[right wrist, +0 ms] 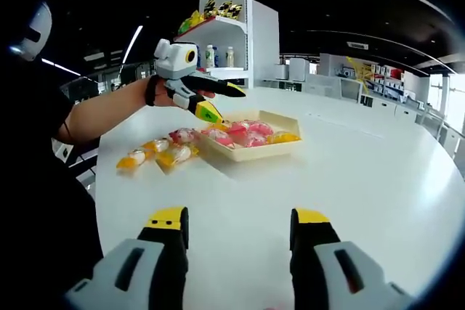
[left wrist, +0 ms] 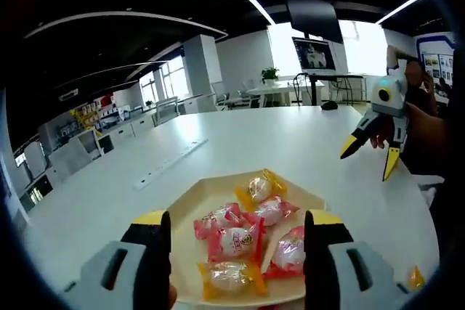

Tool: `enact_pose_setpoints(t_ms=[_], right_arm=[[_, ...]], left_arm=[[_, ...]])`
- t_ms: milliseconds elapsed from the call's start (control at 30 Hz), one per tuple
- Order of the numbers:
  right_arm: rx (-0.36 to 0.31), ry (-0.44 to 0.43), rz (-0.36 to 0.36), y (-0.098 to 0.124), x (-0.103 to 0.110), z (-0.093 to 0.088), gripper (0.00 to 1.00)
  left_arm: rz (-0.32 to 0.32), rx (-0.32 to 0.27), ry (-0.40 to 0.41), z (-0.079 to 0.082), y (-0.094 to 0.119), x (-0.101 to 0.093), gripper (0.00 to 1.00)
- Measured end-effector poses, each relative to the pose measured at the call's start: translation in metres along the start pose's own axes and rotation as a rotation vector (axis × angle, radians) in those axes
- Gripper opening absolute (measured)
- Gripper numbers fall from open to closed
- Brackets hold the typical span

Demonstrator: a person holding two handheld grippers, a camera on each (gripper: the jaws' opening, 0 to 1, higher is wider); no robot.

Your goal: Pick up the marshmallows scattered on the table and place them into the bowl on the table

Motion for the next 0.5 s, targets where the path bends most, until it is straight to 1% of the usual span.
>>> enact_pose_setpoints(t_ms=[167,500], right_arm=[[-0.004,0.002,0.005,-0.0011,0.0008,0.0014,0.56],[-0.006,-0.001,0.008,-0.0016,0.0024,0.0001,0.56]], left_arm=[[-0.002,0.013,-0.002,-0.0020,0.0028,-0.0008,0.70],[-0.003,0.020,0.004,-0.0034,0.0062,-0.0012,0.69]])
Point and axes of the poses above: the point that each gripper's makers call its tool centre point, and the gripper's own axes: y roughly backward along the fingers, x roughly to its left, z roughly out of its top, the point moved 10 cm from there along y, roughly backward along the fingers, and after that the axes turned 2 degrees about -z, right-handed, at the moved point
